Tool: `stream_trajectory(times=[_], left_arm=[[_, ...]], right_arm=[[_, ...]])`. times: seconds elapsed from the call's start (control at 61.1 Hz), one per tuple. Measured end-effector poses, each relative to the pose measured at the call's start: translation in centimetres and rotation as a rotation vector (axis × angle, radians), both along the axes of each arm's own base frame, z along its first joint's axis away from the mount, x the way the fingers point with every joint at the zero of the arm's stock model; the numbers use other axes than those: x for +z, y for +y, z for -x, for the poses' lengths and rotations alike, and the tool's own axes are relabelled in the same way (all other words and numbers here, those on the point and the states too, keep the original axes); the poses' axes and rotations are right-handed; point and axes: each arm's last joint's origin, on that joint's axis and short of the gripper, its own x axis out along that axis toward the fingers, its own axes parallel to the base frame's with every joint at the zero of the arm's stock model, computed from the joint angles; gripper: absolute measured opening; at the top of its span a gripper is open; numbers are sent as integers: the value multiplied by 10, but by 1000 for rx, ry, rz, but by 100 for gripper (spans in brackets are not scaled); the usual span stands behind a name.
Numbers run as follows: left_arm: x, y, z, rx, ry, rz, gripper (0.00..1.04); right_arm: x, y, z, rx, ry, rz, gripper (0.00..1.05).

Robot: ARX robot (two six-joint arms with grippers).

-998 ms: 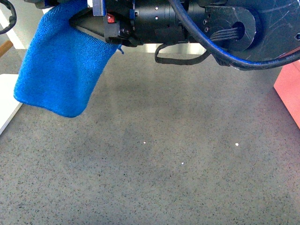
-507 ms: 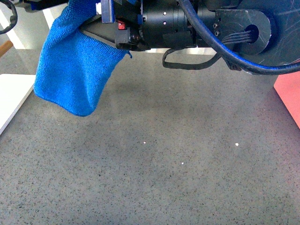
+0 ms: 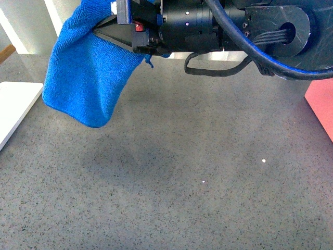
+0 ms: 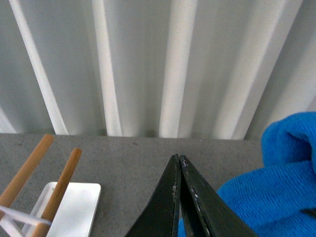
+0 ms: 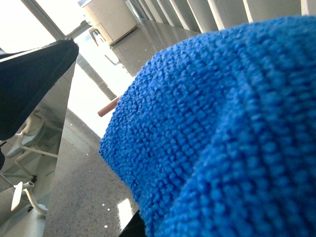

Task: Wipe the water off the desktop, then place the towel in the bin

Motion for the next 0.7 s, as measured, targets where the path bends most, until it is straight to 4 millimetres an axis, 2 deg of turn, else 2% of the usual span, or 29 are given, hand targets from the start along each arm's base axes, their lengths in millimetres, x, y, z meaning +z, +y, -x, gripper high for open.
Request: stream_trajectory(times=[0.262, 0.523, 0.703], left_arm=[[-9, 14, 43, 3, -7, -8, 3], [-17, 27, 69, 0, -4, -8, 3], [-27, 28, 85, 3, 7, -8, 3]], right_arm=[[1, -7, 2, -20, 1, 6, 6], [1, -11, 2, -31, 2, 8, 6], [1, -12, 2, -38, 1, 10, 6]])
